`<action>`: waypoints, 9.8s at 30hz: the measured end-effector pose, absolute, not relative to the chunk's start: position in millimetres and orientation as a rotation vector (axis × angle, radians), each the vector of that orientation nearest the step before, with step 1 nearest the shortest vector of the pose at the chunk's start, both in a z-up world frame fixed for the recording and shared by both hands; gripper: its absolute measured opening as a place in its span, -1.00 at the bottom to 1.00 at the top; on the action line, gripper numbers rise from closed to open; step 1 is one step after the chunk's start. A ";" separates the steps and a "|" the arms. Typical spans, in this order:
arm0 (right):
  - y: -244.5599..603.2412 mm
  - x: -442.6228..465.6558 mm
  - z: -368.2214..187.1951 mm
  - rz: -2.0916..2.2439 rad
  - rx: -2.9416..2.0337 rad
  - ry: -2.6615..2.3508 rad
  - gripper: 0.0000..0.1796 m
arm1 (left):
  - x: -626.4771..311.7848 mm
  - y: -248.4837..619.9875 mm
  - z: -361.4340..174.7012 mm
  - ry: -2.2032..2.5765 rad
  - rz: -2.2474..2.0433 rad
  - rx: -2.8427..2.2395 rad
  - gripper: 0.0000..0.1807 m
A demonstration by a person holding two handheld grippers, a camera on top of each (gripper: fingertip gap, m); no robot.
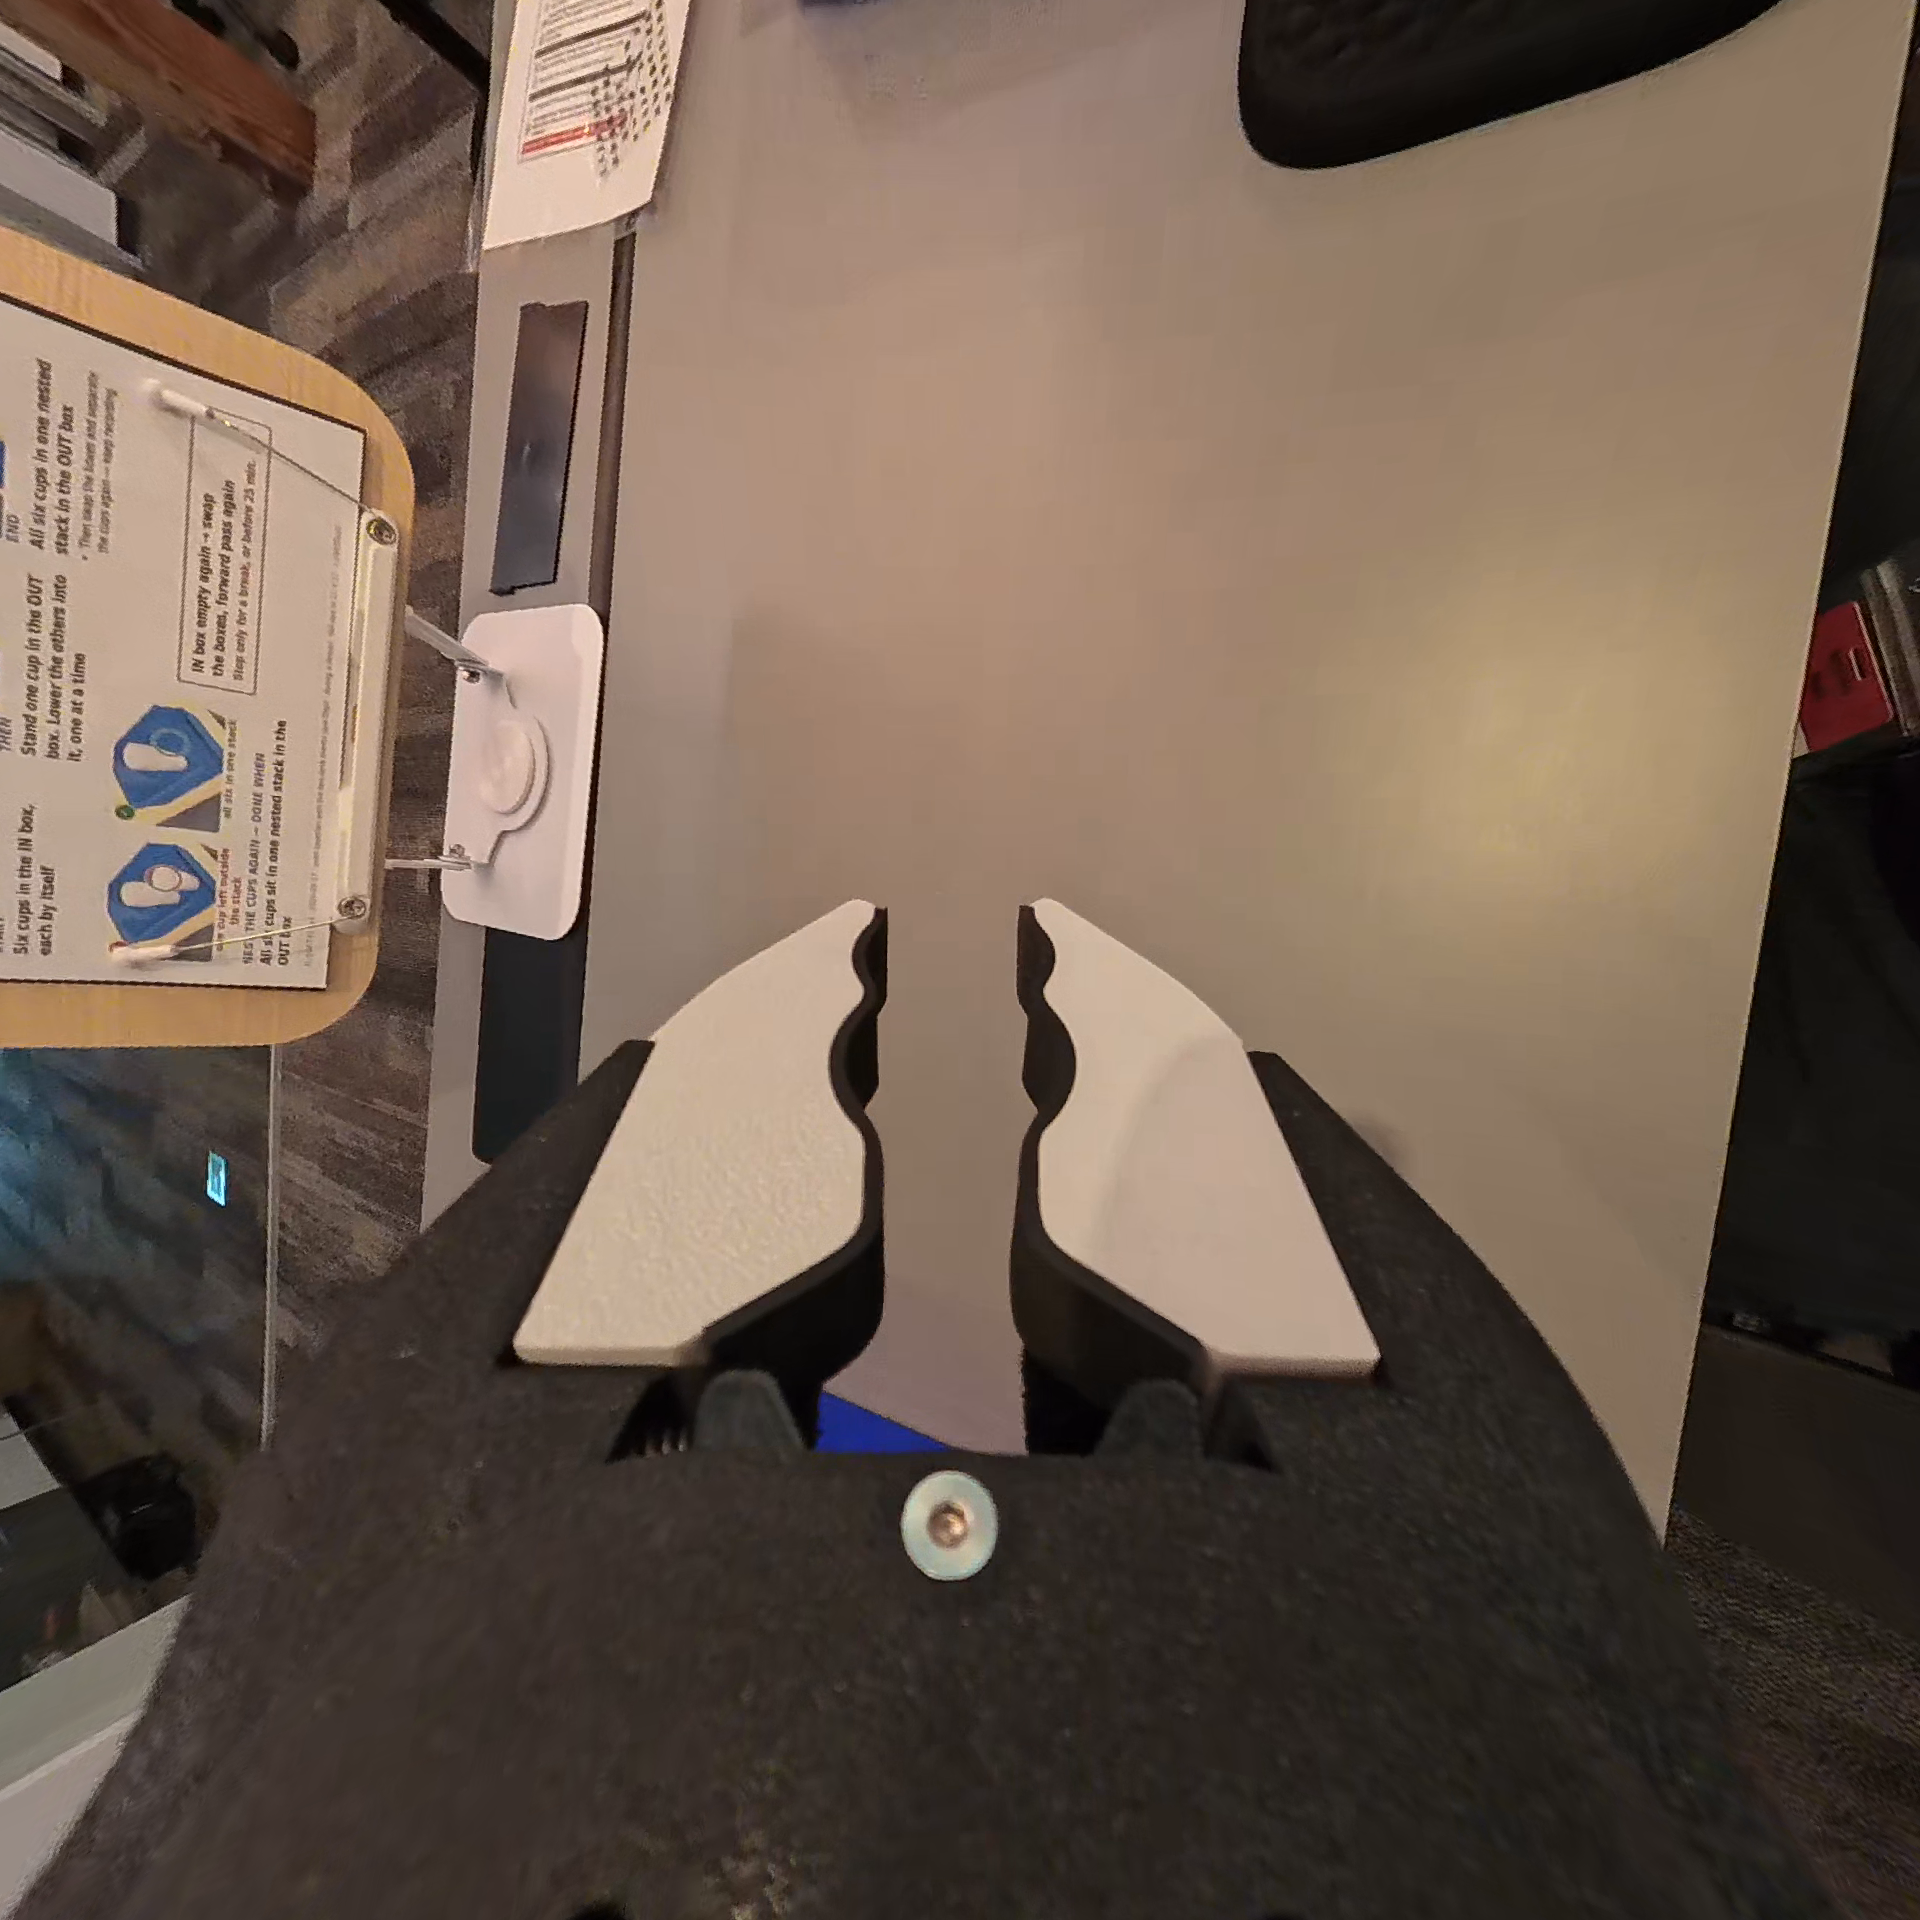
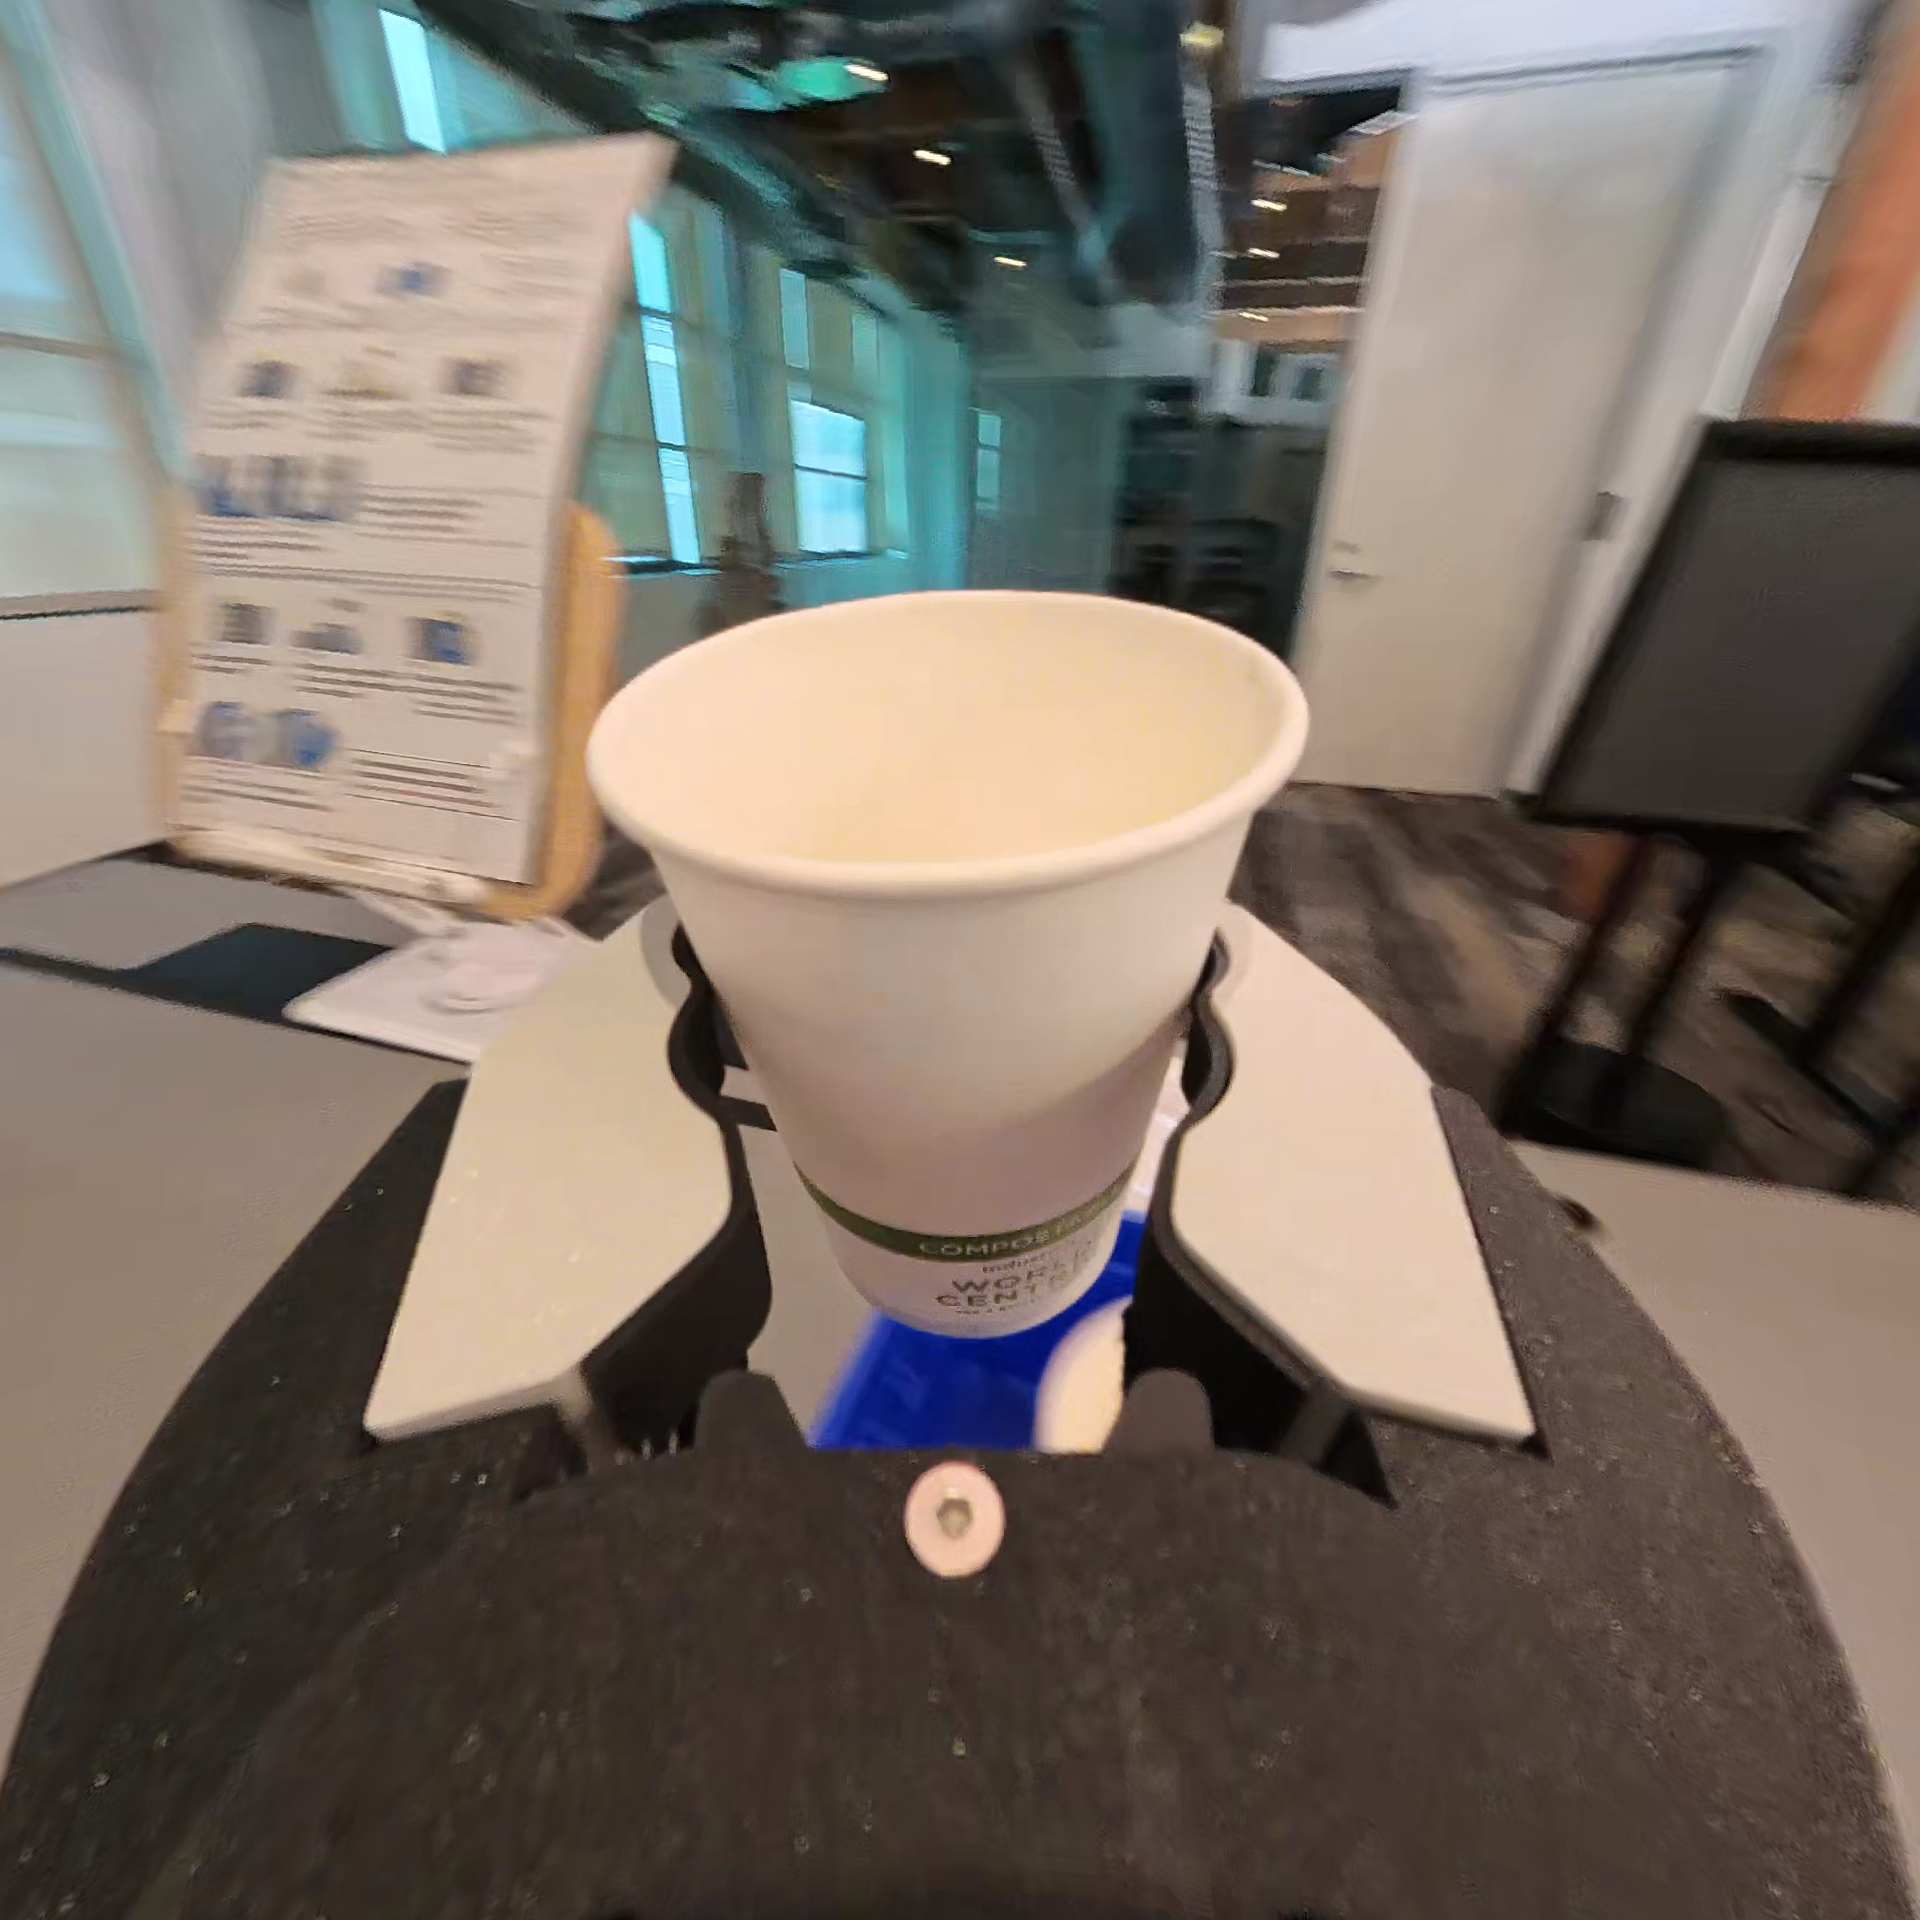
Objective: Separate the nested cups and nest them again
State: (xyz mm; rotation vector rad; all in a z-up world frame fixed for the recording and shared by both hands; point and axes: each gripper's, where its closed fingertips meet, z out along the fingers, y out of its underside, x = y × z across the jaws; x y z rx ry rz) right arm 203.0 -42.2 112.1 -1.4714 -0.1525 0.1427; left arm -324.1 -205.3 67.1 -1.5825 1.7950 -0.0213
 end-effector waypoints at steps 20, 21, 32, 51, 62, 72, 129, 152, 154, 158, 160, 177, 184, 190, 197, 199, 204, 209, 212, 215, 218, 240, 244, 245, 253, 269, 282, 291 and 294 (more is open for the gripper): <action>-36.2 269.7 -3.8 0.032 -1.912 -0.039 0.06 | -315.8 -196.7 61.7 1.828 -0.003 -1.587 -0.75; -40.1 269.1 -9.5 0.037 -1.967 -0.041 0.10 | -318.7 -195.0 62.7 1.823 0.008 -1.593 -0.75; -59.4 249.6 24.4 0.098 -1.941 -0.074 0.18 | -452.9 -107.2 91.8 1.368 0.243 -1.879 -0.77; -51.8 201.3 55.5 0.042 -1.889 -0.256 0.13 | -605.3 51.9 -35.0 1.350 0.531 -2.238 -0.76; -40.4 189.2 34.2 0.000 -1.996 -0.319 0.12 | -608.5 59.2 -74.2 1.474 0.473 -2.374 -0.89; -36.5 170.8 39.5 -0.012 -1.989 -0.385 0.10 | -598.4 34.9 -31.4 1.475 0.506 -2.335 -1.00; -49.3 205.9 132.6 0.138 -1.344 -0.103 -0.01 | -291.9 -129.1 109.3 1.635 -0.072 -1.754 -0.45; -29.9 268.6 10.2 -0.012 -1.830 -0.061 0.01 | -286.8 -123.3 82.1 1.685 -0.016 -1.810 -0.54; -32.0 269.4 5.0 -0.020 -1.874 -0.065 0.02 | -287.1 -123.1 83.2 1.675 -0.025 -1.811 -0.54; -37.8 271.9 -5.0 -0.032 -1.964 -0.063 0.05 | -290.2 -122.1 85.1 1.658 -0.022 -1.819 -0.54; -44.3 274.8 -11.4 -0.048 -2.033 -0.051 0.14 | -294.6 -121.2 86.7 1.649 -0.012 -1.825 -0.54; -69.1 238.4 69.8 -0.030 -1.827 -0.115 0.17 | -597.5 2.7 27.6 1.169 0.568 -2.329 -0.54; -59.6 210.3 80.4 -0.105 -1.824 -0.215 0.17 | -679.6 44.1 -14.0 1.105 0.847 -2.446 -0.53; -49.0 197.5 77.4 -0.185 -1.855 -0.278 0.12 | -691.4 61.4 -41.1 1.082 0.714 -2.531 -0.54; -36.3 180.6 67.1 -0.210 -1.899 -0.346 0.12 | -702.2 72.7 -59.3 1.119 0.688 -2.591 -0.56; -34.5 180.1 62.8 -0.227 -1.918 -0.359 0.12 | -701.7 74.1 -64.8 1.124 0.659 -2.612 -0.60; -33.0 181.1 58.5 -0.238 -1.936 -0.362 0.12 | -703.6 72.8 -73.9 1.130 0.619 -2.655 -0.82; -33.1 178.4 57.2 -0.230 -1.939 -0.376 0.11 | -699.7 63.1 -78.5 1.124 0.534 -2.703 -1.00; -33.3 174.9 59.7 -0.208 -1.925 -0.383 0.11 | -694.4 54.7 -72.9 1.137 0.517 -2.689 -1.00; -32.4 163.9 66.7 -0.175 -1.893 -0.406 0.08 | -678.4 42.5 -50.0 1.185 0.493 -2.623 -1.00; -30.7 131.7 80.5 -0.106 -1.815 -0.491 0.06 | -643.7 25.8 -11.2 1.290 0.454 -2.503 -0.99; -164.3 -217.8 75.1 1.104 -1.282 -1.456 0.13 | -245.1 -193.4 61.5 2.416 0.132 -1.367 -1.00; -171.9 -221.7 69.0 1.168 -1.289 -1.496 0.13 | -233.3 -205.1 56.0 2.458 0.127 -1.315 -1.00; -175.3 -222.2 66.9 1.183 -1.285 -1.518 0.12 | -231.6 -207.1 55.1 2.465 0.128 -1.305 -1.00; -196.9 -223.6 56.9 1.301 -1.257 -1.641 0.02 | -225.5 -220.1 52.7 2.510 0.105 -1.259 -1.00; -175.4 -206.5 54.2 1.269 -1.310 -1.606 -0.01 | -212.1 -201.9 90.0 2.191 0.101 -1.309 -0.43; -40.1 200.4 126.7 0.105 -1.385 -0.169 0.00 | -257.4 -177.0 97.1 1.402 -0.431 -1.739 -0.53; -38.3 283.0 64.9 0.088 -1.433 0.067 0.00 | -255.3 -190.0 74.7 1.422 -0.411 -1.773 -0.55; -30.6 278.3 56.1 0.044 -1.487 0.034 0.01 | -257.1 -191.9 75.5 1.415 -0.396 -1.773 -0.56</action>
